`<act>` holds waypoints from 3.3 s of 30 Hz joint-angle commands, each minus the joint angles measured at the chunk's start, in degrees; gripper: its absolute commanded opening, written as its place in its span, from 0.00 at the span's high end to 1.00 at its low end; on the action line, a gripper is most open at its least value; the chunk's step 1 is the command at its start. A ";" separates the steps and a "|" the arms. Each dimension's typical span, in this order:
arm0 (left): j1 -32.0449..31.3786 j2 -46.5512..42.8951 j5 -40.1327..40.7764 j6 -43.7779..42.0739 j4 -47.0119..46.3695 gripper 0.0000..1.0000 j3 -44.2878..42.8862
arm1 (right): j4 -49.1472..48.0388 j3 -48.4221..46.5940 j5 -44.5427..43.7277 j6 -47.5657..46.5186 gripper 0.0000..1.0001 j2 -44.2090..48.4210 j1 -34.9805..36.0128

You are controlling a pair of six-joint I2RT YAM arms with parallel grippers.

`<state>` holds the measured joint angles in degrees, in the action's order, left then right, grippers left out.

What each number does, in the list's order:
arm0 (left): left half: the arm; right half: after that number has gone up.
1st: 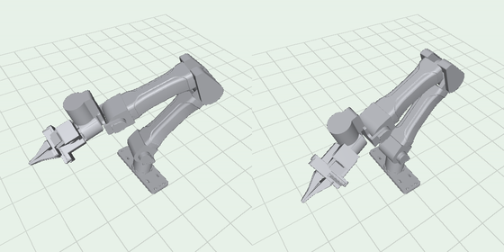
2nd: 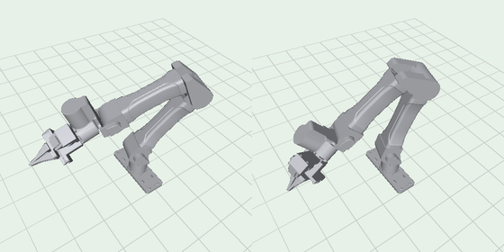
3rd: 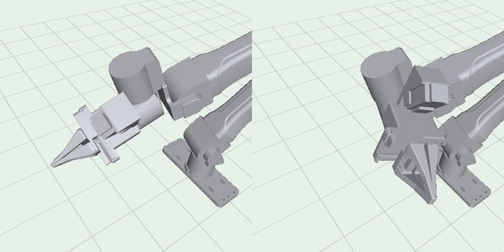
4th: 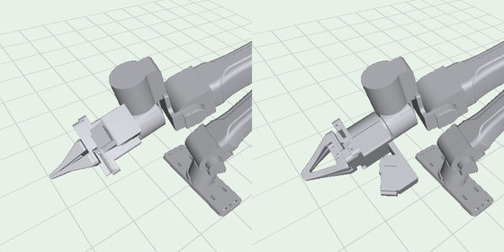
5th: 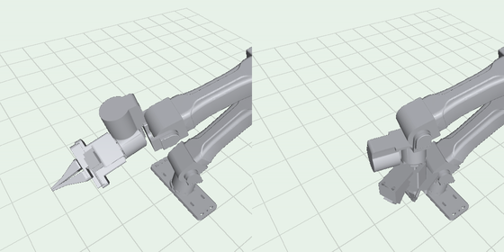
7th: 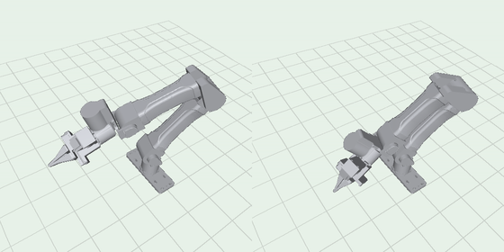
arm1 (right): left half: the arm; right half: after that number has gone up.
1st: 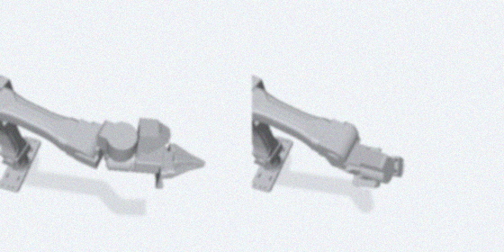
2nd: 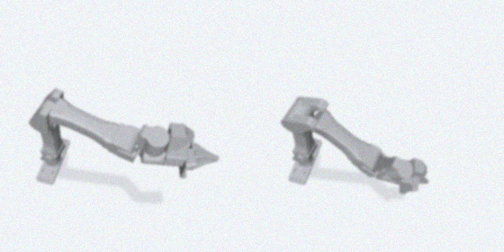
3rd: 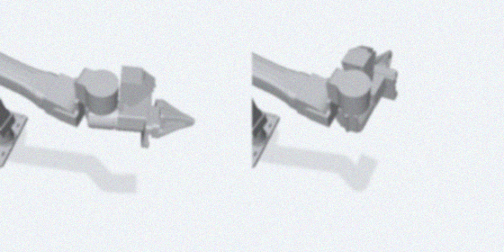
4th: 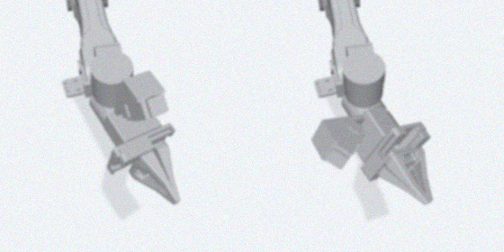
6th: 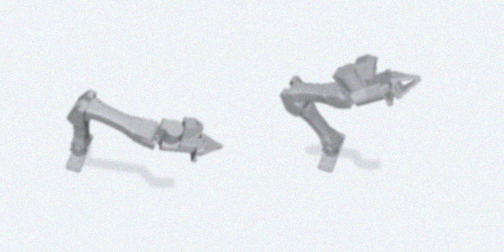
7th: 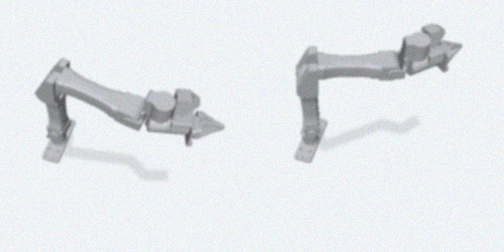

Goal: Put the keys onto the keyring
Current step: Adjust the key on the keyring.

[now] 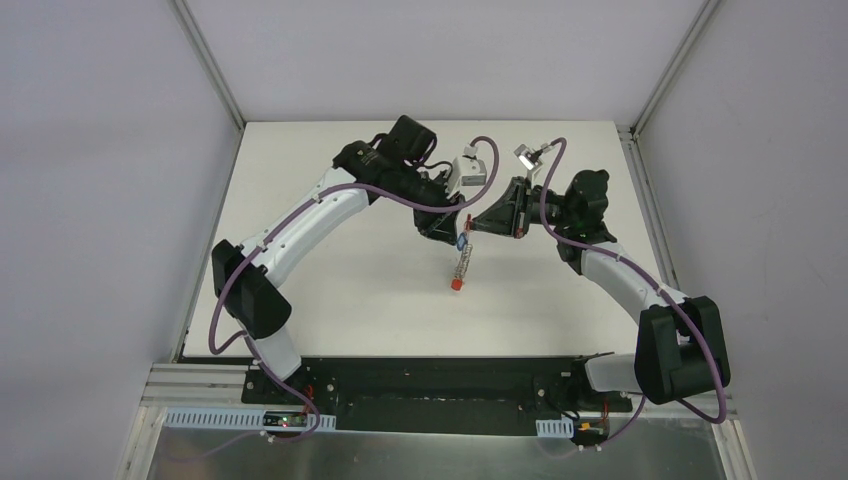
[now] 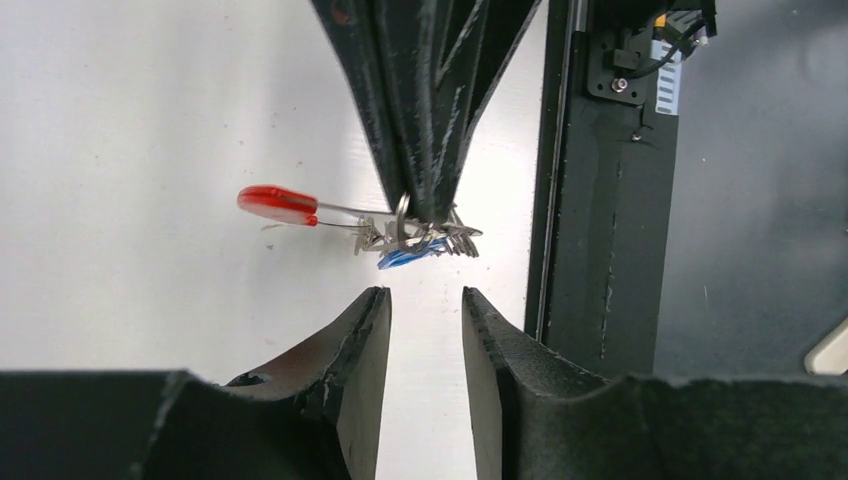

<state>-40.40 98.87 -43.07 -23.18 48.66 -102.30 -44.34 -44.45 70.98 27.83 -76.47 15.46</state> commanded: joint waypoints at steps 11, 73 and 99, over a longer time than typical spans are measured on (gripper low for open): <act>1.20 -0.78 -4.50 -3.57 -6.63 0.47 3.72 | -3.87 -2.08 3.04 -0.15 1.00 -0.18 -0.17; 0.83 5.85 -8.80 -0.17 2.60 1.00 -2.56 | -0.75 -2.56 0.82 -2.41 1.00 -2.07 -0.25; -0.29 8.43 -9.29 3.12 2.18 1.00 -5.01 | -1.10 0.10 -4.39 -2.52 1.00 0.73 0.74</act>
<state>-39.81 106.78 -49.21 -21.08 50.94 -105.30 -40.88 -44.31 68.03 24.45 -78.37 15.62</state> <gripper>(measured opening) 0.045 0.009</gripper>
